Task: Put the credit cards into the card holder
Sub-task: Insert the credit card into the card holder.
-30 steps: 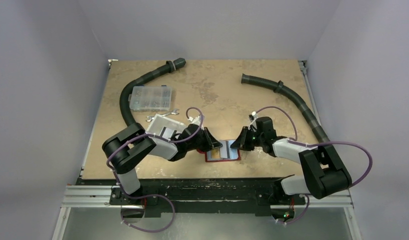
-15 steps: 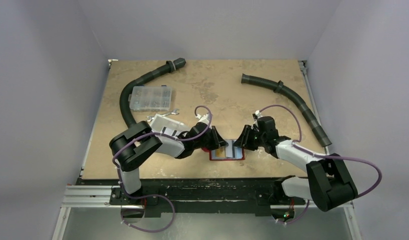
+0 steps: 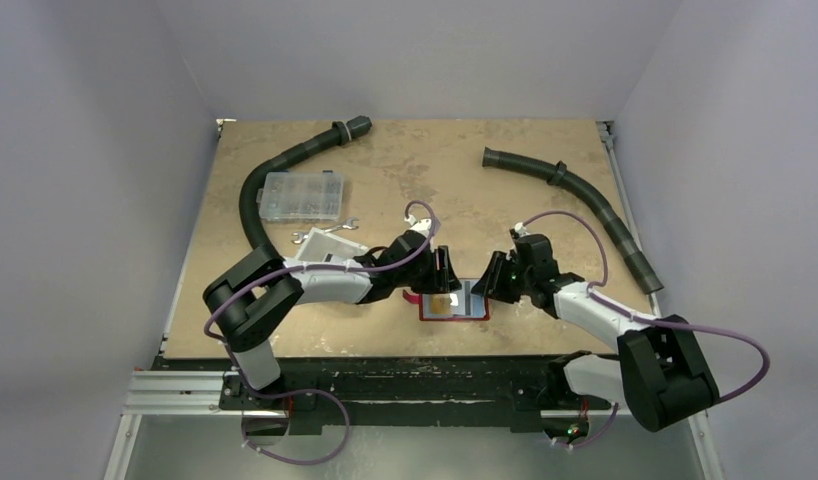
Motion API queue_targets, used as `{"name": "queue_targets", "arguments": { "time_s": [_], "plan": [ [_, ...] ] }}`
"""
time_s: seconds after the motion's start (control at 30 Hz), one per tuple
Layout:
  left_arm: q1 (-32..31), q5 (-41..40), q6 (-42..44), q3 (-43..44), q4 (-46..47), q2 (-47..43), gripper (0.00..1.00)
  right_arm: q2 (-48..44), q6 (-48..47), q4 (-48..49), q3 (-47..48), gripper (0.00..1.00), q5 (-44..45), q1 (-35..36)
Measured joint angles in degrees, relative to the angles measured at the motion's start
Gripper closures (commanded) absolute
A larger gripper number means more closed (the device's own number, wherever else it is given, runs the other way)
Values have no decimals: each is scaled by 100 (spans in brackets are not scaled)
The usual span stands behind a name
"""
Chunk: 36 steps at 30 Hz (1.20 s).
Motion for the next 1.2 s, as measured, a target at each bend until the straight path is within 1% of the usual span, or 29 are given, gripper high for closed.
{"name": "queue_targets", "arguments": {
  "time_s": [0.17, 0.23, 0.3, 0.43, 0.57, 0.67, 0.77, 0.87, 0.93, 1.1, 1.2],
  "plan": [
    [-2, 125, 122, 57, -186, -26, 48, -76, 39, -192, 0, 61, 59, 0],
    [-2, 223, 120, 57, -186, -17, 45, -153, 63, -271, 0, 61, 85, 0],
    [-4, 332, 96, 57, -129, 26, 44, -216, 90, -297, 0, 61, 144, -2],
    [-39, 457, -17, 98, 70, 166, 45, -203, 111, -304, -2, 61, 170, 0],
    [-81, 715, -197, 184, 470, 492, 47, -181, 136, -273, -28, 62, 157, 0],
    [-116, 1058, -463, 238, 999, 885, 48, -157, 146, -234, -72, 62, 138, -2],
    [-70, 1287, -772, 210, 1443, 1060, 49, -173, 153, -232, -81, 62, 144, -79],
    [-50, 1340, -940, 81, 1714, 1082, 49, -205, 155, -262, -81, 61, 199, -85],
    [-61, 1300, -920, 35, 1674, 1016, 48, -295, 177, -330, -81, 61, 227, -72],
    [-129, 1067, -586, 13, 953, 538, 48, -476, 232, -426, -81, 61, 299, -37],
    [-131, 953, -343, 17, 592, 258, 51, -474, 229, -474, -81, 63, 295, -37]
  ]
}}
